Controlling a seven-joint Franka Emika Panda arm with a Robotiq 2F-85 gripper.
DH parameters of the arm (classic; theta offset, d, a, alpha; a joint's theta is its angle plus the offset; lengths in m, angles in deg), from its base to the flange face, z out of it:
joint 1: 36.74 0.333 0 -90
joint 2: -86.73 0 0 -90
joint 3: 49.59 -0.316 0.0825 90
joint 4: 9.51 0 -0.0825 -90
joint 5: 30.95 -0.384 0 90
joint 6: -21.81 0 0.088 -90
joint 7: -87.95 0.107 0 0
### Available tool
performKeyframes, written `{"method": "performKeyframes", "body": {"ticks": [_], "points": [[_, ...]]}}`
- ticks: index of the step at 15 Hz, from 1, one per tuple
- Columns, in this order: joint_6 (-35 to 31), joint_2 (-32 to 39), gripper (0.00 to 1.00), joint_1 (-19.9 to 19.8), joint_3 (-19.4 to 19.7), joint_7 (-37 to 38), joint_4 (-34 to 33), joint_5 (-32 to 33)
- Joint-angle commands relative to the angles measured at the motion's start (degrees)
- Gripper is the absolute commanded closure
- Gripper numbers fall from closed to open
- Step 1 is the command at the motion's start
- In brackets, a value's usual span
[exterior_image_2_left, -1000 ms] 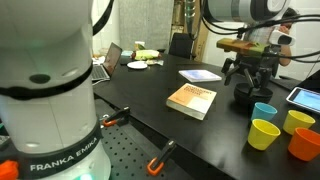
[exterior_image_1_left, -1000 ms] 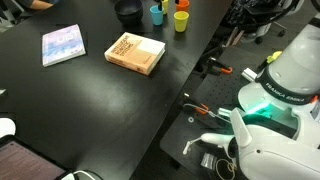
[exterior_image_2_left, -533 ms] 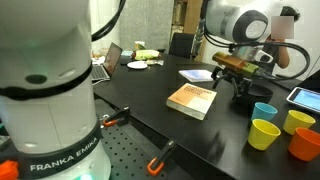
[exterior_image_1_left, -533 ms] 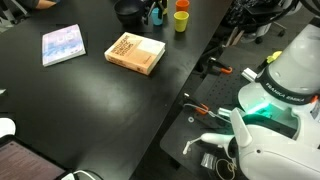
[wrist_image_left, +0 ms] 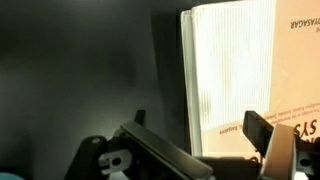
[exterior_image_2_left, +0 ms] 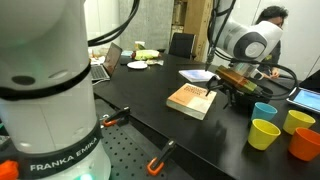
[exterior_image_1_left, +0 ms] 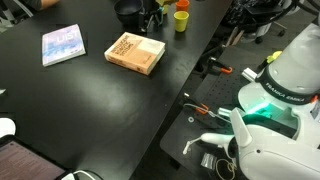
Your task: Open the book, then flip to the middle
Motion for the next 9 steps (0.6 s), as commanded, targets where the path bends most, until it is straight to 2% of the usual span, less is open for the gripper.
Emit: {"method": "performKeyframes", "body": {"ticks": [1, 9], "points": [[6.26, 3.33, 0.0, -3.21, -2.84, -5.19, -5.32, -3.31], [13.6, 6.1, 0.0, -3.07, -2.13, -7.37, -9.62, -5.33]]}}
